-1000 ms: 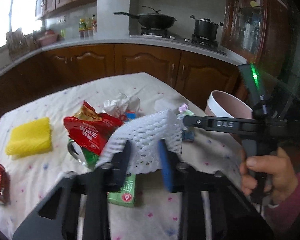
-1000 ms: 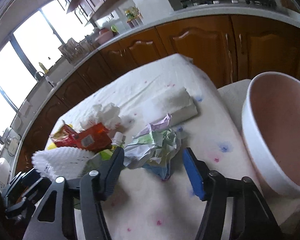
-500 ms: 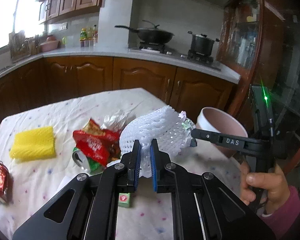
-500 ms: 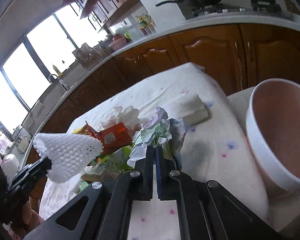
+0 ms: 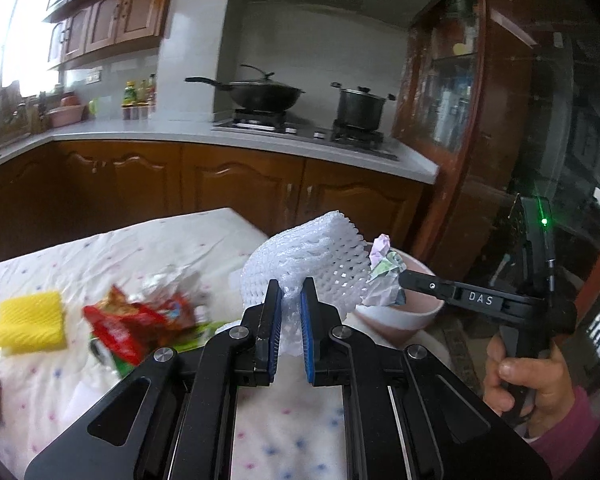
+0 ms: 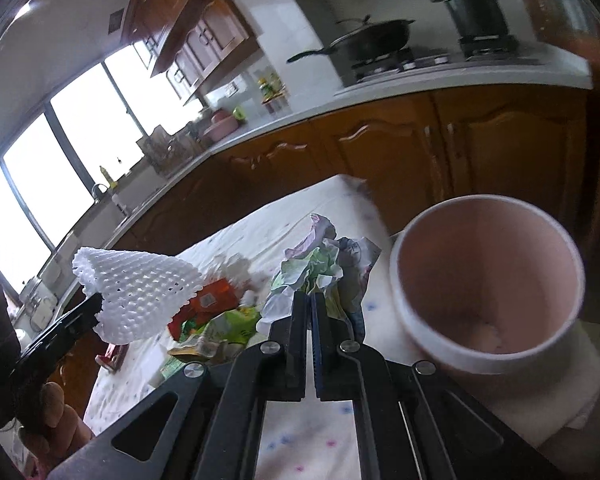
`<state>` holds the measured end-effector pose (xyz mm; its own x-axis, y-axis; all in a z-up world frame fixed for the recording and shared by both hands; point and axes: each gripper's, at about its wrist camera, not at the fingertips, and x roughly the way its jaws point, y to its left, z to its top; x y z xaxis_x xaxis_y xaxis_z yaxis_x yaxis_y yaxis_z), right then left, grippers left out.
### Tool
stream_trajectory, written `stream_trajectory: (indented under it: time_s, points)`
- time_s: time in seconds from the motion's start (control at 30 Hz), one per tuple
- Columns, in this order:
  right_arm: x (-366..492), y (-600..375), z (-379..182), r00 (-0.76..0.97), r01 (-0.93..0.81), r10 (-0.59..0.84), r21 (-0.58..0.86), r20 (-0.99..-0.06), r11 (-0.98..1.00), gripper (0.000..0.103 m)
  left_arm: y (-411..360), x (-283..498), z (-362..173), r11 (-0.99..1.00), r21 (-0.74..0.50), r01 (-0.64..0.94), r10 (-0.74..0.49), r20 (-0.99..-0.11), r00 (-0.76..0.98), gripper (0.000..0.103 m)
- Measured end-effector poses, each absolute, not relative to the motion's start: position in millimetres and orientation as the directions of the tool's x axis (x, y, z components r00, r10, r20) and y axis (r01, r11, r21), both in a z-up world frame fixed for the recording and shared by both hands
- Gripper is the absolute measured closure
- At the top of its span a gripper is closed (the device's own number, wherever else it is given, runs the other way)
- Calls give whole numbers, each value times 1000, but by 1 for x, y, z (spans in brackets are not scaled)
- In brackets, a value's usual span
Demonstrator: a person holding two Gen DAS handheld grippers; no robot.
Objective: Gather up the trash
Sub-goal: 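Carry both items to the pink bin and open both tools to drop them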
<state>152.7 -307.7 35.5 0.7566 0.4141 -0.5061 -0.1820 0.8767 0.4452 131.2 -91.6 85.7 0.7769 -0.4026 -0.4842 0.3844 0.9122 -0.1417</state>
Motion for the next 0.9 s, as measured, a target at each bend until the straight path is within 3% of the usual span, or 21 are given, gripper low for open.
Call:
stream_trajectory:
  time_s: [0.7, 0.9]
  points:
    - [137, -411, 37, 821, -5, 250, 432, -512, 902, 101, -216, 182, 80, 840, -164, 517, -519, -521, 677, 95]
    - [149, -430, 26, 808, 24, 237, 432, -539, 901, 101, -256, 216, 62, 830, -176, 529, -524, -570, 633, 94]
